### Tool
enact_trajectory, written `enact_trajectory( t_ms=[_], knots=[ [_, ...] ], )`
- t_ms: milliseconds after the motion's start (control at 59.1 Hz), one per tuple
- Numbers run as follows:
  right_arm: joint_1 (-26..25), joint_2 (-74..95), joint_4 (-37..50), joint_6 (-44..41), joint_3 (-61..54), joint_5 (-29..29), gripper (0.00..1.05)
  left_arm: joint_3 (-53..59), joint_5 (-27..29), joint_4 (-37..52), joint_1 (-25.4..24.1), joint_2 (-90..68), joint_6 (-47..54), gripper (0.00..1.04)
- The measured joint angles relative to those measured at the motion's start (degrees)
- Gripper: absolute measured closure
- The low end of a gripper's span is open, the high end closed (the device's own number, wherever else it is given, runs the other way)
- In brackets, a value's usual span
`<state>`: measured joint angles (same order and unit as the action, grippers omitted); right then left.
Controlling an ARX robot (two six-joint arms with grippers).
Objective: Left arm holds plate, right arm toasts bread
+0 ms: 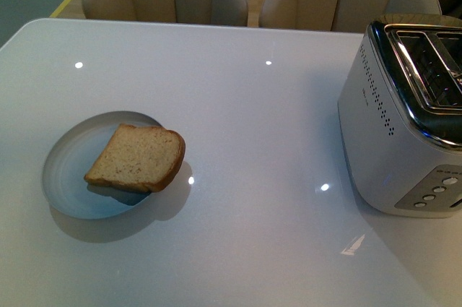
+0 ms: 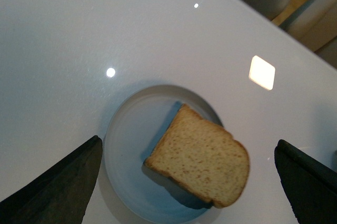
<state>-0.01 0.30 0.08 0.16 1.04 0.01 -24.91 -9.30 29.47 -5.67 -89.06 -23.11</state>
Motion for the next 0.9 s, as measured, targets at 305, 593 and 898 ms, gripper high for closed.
enact_trajectory(
  t_ms=[305,593,898],
  knots=[
    [0.00,0.02,0.00,-0.02,0.00,0.00,0.09,-8.76,2.56,4.31,-1.11,-26.75,-0.17,0.07],
    [0.00,0.02,0.00,-0.02,0.00,0.00,0.09,-14.10,3.61,5.90,-1.66,-40.46,4.13,0.07],
    [0.00,0.00,0.00,-0.02,0.00,0.00,0.09,-20.28,5.42,5.27,-1.31,-46.66,6.27,0.07]
  ],
)
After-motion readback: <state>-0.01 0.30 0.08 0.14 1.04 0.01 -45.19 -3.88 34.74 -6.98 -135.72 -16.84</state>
